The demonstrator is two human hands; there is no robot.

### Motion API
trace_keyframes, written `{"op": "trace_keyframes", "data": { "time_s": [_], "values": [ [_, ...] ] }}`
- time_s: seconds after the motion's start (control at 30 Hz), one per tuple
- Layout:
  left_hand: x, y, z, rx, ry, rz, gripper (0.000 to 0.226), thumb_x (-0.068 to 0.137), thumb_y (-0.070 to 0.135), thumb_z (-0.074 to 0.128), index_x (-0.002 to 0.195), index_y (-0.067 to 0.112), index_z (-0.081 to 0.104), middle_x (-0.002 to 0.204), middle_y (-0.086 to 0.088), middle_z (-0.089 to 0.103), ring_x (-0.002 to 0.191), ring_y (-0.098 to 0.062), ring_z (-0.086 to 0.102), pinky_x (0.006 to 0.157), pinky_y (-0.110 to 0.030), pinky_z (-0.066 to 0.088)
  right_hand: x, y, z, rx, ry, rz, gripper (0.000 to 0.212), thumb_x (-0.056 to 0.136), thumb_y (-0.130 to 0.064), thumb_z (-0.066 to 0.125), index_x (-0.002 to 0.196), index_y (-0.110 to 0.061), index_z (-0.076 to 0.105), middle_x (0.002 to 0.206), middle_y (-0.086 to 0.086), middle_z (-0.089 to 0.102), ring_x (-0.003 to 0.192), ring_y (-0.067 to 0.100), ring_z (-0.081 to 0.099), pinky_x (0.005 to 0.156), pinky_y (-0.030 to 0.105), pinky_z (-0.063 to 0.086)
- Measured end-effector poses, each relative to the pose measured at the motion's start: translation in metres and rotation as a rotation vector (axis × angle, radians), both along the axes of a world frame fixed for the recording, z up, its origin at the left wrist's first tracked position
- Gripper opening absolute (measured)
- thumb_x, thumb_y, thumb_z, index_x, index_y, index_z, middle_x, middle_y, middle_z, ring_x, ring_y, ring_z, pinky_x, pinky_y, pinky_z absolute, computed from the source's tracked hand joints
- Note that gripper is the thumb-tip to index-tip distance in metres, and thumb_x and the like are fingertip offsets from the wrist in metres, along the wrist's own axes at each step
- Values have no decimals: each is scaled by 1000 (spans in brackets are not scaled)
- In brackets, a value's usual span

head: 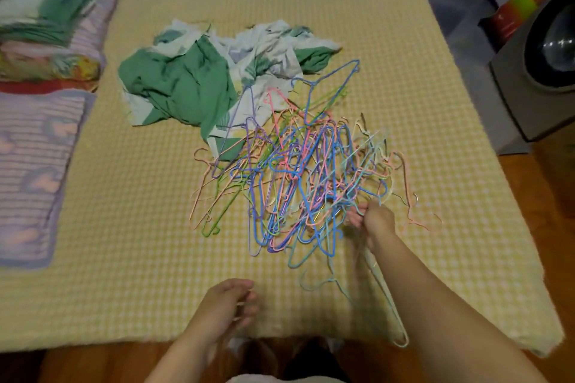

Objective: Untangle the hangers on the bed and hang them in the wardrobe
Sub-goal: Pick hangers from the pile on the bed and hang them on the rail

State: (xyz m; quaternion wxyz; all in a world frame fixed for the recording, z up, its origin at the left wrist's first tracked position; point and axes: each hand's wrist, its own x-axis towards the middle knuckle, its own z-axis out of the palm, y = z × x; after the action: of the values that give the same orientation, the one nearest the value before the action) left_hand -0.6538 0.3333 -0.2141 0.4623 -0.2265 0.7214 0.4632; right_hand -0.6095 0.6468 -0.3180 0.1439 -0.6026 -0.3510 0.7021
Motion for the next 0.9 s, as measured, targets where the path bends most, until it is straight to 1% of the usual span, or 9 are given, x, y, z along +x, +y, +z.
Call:
{"op": "trace_keyframes", "data": {
  "time_s": [0.13, 0.27, 0.43, 0.5, 0.53, 0.6, 0.67, 0.77, 0.9],
  "values": [
    [-19, 10, 14, 5, 87, -49, 19, 99, 10, 48, 109, 6, 64, 85, -8, 68, 73, -23, 64, 62, -28, 49, 7, 13, 54, 219, 62, -40, 39, 108, -26, 33, 80, -8, 54, 74, 15, 62, 56, 19, 64, 48, 22, 54],
    [-26, 34, 24, 54, 141, -132, 17, 98, 9, 49, 106, 6, 63, 83, -8, 64, 67, -22, 59, 58, -27, 47, 32, 32, 103, 496, 40, -22, 40, 107, -30, 34, 82, -14, 60, 89, 15, 66, 65, 19, 65, 61, 28, 54],
    [-20, 67, 23, 92, 254, -321, 16, 97, 10, 54, 108, 6, 64, 89, -10, 64, 64, -18, 56, 62, -29, 44, 58, 34, 163, 607, 52, -58, 43, 108, -31, 32, 84, -10, 60, 87, 13, 70, 62, 20, 65, 58, 25, 52],
    [-18, 77, 21, 12, 458, -463, 35, 93, 15, 64, 127, 11, 58, 113, -11, 60, 79, -18, 59, 73, -22, 46, 68, 25, 179, 577, 102, -70, 42, 109, -31, 32, 86, -6, 58, 81, 15, 72, 59, 20, 65, 54, 22, 52],
    [-19, 80, 18, -42, 591, -527, 55, 89, 20, 71, 139, 13, 50, 130, -13, 51, 100, -19, 58, 88, -22, 44, 72, 19, 183, 554, 130, -65, 42, 109, -30, 32, 85, -6, 57, 78, 15, 72, 57, 19, 66, 54, 22, 53],
    [-20, 82, 21, -105, 804, -608, 94, 79, 30, 81, 154, 18, 27, 152, -17, 22, 140, -29, 29, 114, -35, 27, 81, 6, 189, 499, 161, -59, 40, 109, -28, 33, 84, -7, 55, 74, 17, 73, 54, 19, 66, 52, 23, 53],
    [-23, 79, 25, -165, 1012, -703, 111, 74, 40, 84, 158, 22, 12, 160, -15, 6, 148, -30, 8, 119, -44, 18, 88, -9, 189, 444, 183, -42, 38, 108, -25, 33, 83, -7, 54, 72, 19, 72, 50, 18, 65, 49, 23, 52],
    [-29, 73, 25, -237, 1178, -899, 109, 77, 45, 78, 159, 27, 8, 161, -18, 14, 149, -34, 14, 120, -45, 20, 92, -28, 187, 338, 200, 13, 37, 107, -22, 34, 81, -6, 54, 74, 23, 72, 49, 19, 66, 46, 22, 52],
    [-29, 59, 14, -204, 988, -984, 84, 84, 50, 63, 155, 32, 22, 144, -5, 49, 131, -28, 46, 106, -39, 41, 88, -36, 186, 235, 182, 97, 39, 107, -24, 35, 76, -8, 51, 68, 19, 72, 44, 19, 63, 43, 23, 49]
  ]
}}
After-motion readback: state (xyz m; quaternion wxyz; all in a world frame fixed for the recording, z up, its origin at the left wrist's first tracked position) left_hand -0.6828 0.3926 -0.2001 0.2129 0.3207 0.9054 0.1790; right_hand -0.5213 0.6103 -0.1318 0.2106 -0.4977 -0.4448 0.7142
